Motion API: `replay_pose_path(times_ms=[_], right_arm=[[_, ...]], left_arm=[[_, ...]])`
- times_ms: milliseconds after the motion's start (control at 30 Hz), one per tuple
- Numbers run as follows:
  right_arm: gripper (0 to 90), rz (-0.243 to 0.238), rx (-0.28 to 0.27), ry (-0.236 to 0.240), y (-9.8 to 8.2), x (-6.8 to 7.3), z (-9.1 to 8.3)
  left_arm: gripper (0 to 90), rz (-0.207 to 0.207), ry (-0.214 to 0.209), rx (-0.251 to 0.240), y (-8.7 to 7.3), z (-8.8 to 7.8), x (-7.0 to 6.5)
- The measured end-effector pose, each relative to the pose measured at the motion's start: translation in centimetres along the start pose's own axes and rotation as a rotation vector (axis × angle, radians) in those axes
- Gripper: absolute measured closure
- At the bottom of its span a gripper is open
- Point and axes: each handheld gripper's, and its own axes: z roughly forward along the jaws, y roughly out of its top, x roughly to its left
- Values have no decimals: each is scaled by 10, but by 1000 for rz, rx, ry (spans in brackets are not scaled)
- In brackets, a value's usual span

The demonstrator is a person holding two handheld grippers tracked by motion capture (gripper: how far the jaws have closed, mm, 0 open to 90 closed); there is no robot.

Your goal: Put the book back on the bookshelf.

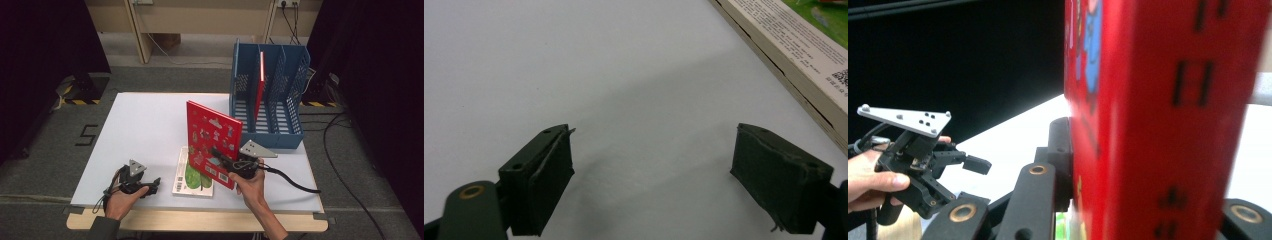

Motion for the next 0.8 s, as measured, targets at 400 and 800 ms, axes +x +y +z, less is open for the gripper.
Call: replay_pose_path(times_ms=[400,800], right_arm=[[796,11,-29,-5,8,-1,-8],[796,-1,-101,-35,31,-3,-45]], left_arm=[[157,1,-1,-1,0,0,0],[157,-13,20,-7,-1,-1,8]])
